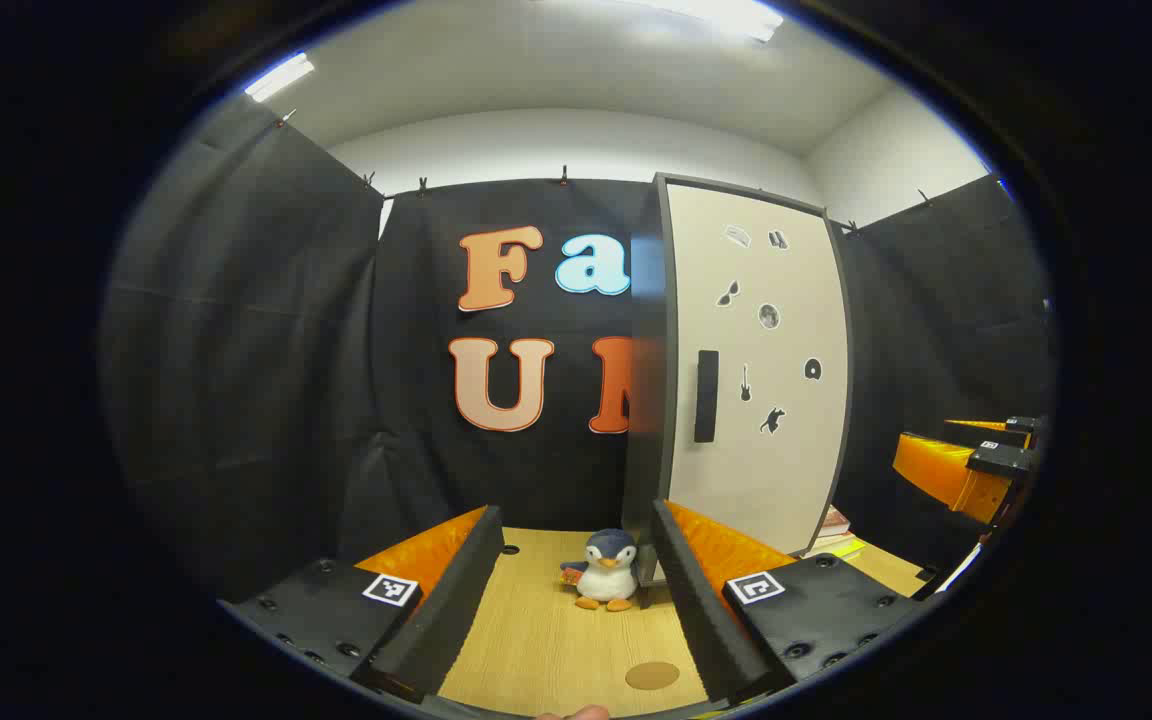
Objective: Open the cabinet door with the right hand, grasp the bottle in the cabinet with the left hand and place it on the coaster, then close the cabinet door with the right hand.
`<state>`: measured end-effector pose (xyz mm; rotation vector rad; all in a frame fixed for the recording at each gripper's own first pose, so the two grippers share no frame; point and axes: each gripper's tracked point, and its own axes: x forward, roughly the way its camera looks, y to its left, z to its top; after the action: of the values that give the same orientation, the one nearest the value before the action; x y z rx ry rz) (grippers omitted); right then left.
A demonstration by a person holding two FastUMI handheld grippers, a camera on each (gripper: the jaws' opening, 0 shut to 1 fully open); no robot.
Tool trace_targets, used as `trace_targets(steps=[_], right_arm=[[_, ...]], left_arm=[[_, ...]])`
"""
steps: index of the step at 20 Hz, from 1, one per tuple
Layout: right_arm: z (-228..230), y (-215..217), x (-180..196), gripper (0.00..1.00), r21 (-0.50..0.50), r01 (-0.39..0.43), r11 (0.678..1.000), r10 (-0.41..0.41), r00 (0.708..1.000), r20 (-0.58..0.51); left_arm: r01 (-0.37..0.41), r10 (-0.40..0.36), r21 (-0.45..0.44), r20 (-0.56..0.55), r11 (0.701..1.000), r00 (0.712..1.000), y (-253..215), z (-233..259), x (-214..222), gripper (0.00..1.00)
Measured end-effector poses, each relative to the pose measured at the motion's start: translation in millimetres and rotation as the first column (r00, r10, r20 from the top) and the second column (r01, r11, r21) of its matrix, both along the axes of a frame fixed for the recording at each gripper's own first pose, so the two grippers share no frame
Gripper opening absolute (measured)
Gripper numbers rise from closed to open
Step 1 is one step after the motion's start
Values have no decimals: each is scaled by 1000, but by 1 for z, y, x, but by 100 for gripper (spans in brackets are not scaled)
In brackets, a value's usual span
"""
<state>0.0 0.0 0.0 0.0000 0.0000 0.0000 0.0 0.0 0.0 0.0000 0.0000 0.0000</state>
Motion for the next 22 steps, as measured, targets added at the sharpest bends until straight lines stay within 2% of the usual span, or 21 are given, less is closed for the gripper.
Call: trace_targets(steps=[1, 2, 3, 5, 7, 17, 22], right_arm=[[-1, 1, 1, 94, 2, 0, 1000, 0, 1000, -3], [-2, 2, 2, 94, 4, -1, 1000, 1, 1000, -6], [-2, 4, 2, 94, 7, -1, 1000, 1, 1000, -7], [-2, 6, 4, 96, 9, -2, 1000, 2, 1000, -9], [-3, 8, 5, 94, 7, 1, 1000, -1, 1000, -9], [-8, 21, 6, 94, 15, 22, 1000, -21, 1000, -22], [-8, 27, 20, 94, 31, 16, 999, -15, 1000, -20]], left_arm=[[1, -1, 2, 1, 1000, 1000, 2, 0, -1, 94], [2, -2, 1, 3, 1000, 1000, 3, 1, 0, 99], [2, -2, 1, 4, 1000, 1000, 4, 2, 1, 96], [1, -1, 3, 7, 1000, 1000, 8, 1, 2, 99], [2, -2, 1, 7, 1000, 1000, 11, 2, 4, 96], [22, -22, -3, -9, 1000, 1000, 23, -4, 13, 96], [30, -30, 1, -15, 1000, 999, 24, -8, 21, 96]])
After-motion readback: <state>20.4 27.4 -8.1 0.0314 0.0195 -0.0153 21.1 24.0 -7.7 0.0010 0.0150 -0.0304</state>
